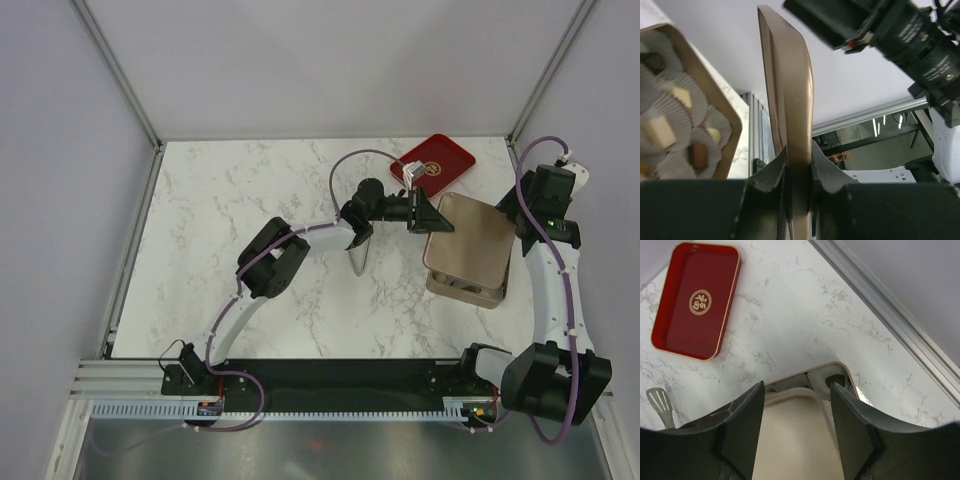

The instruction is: Pack the chocolate

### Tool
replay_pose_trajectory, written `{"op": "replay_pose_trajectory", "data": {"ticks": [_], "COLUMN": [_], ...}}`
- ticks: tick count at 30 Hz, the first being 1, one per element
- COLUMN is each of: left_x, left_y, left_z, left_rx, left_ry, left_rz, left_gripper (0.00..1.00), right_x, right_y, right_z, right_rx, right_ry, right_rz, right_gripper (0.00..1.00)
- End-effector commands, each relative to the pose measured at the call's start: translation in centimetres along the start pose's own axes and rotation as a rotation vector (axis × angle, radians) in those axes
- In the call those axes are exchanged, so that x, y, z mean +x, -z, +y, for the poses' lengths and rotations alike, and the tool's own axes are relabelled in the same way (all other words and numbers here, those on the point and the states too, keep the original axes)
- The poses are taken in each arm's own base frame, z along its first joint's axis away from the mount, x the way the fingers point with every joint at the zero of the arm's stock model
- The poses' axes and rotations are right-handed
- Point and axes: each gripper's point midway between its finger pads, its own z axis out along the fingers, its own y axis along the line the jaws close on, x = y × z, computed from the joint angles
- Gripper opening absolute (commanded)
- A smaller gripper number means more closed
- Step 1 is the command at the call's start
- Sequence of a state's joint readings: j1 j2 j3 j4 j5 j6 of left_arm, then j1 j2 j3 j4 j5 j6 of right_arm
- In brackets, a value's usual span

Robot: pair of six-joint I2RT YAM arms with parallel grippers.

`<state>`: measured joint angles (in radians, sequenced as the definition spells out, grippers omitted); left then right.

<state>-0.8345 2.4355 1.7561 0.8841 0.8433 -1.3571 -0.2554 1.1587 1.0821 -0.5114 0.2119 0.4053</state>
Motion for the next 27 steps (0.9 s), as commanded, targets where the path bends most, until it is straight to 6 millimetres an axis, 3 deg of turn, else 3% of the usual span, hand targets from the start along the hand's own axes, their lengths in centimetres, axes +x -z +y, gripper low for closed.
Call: {"op": "replay_pose_trajectory", "data": {"ticks": [1, 6, 10, 14, 27], "left_x": [-0.7, -0.1, 0.8, 0.8, 1.1], "left_y": [-2.1, -3.6, -4.5, -4.9, -6.0], "left_z": [-2.6, -1.3, -0.2, 0.1, 3.7], "left_rx": [0.087, 0.086, 0.074, 0.063, -0.018], "left_ry": [-0.053, -0.009, 0.026, 0.033, 0.088], "left_rz": [-0.01, -0.001, 0.006, -0.004, -0.021], "left_gripper": [0.02, 0.02, 0.02, 0.02, 0.02], "right_x": [-0.4, 0.1, -0.5, -1.5, -0.7], "right_y": [-0.1, -0.5, 0.0, 0.5, 0.6], "right_z": [1.3, 0.8, 0.9, 0.7, 0.5], "right_rx": [-0.077, -0.074, -0.09, -0.08, -0.095], "right_ry": [-0.014, -0.012, -0.036, -0.059, -0.067], "right_rz": [-0.019, -0.011, -0.028, -0.055, -0.042], "right_gripper": [0.63, 0.63, 0.63, 0.63, 0.63]}}
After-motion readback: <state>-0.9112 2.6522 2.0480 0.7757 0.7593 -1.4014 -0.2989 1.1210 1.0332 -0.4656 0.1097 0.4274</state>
